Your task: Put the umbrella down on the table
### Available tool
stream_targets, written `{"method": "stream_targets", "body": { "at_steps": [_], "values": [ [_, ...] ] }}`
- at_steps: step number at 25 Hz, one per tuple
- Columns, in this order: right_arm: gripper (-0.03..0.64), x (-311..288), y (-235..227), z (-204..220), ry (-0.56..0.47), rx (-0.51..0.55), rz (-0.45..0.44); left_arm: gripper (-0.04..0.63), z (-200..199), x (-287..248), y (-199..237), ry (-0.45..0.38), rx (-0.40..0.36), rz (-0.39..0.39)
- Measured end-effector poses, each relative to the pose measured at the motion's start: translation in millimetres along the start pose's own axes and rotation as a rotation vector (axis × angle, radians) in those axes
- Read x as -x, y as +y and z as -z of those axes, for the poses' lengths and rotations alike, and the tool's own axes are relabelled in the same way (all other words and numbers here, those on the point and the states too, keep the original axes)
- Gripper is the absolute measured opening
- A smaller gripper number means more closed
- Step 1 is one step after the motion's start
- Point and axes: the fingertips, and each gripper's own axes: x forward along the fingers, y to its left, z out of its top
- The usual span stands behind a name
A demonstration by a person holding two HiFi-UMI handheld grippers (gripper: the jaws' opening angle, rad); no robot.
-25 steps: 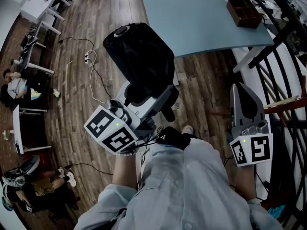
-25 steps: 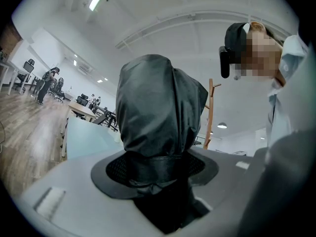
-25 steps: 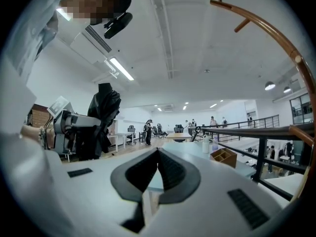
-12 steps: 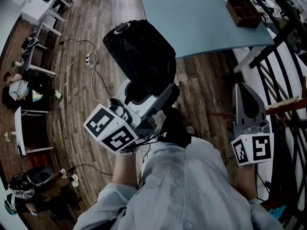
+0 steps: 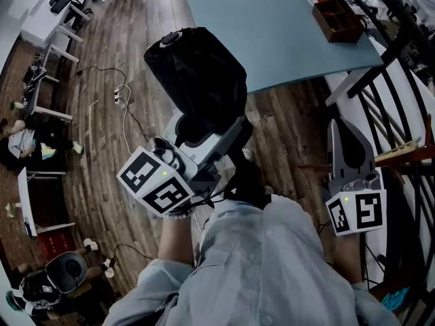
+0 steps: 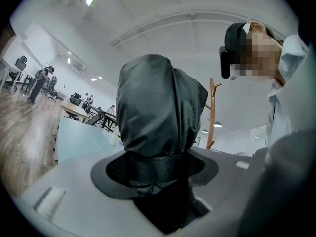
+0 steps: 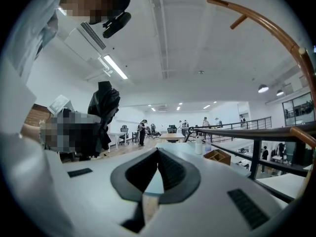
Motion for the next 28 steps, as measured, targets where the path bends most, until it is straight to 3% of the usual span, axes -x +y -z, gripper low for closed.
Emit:
{"method": "stream_targets", "body": {
  "at_steps": [28],
  "values": [
    [0.0, -166.9, -29.9, -5.9, 0.057, -0.002, 0.143, 0.258, -48.5, -102.7, 160.9, 0.084, 0.011, 0.126]
  ]
}}
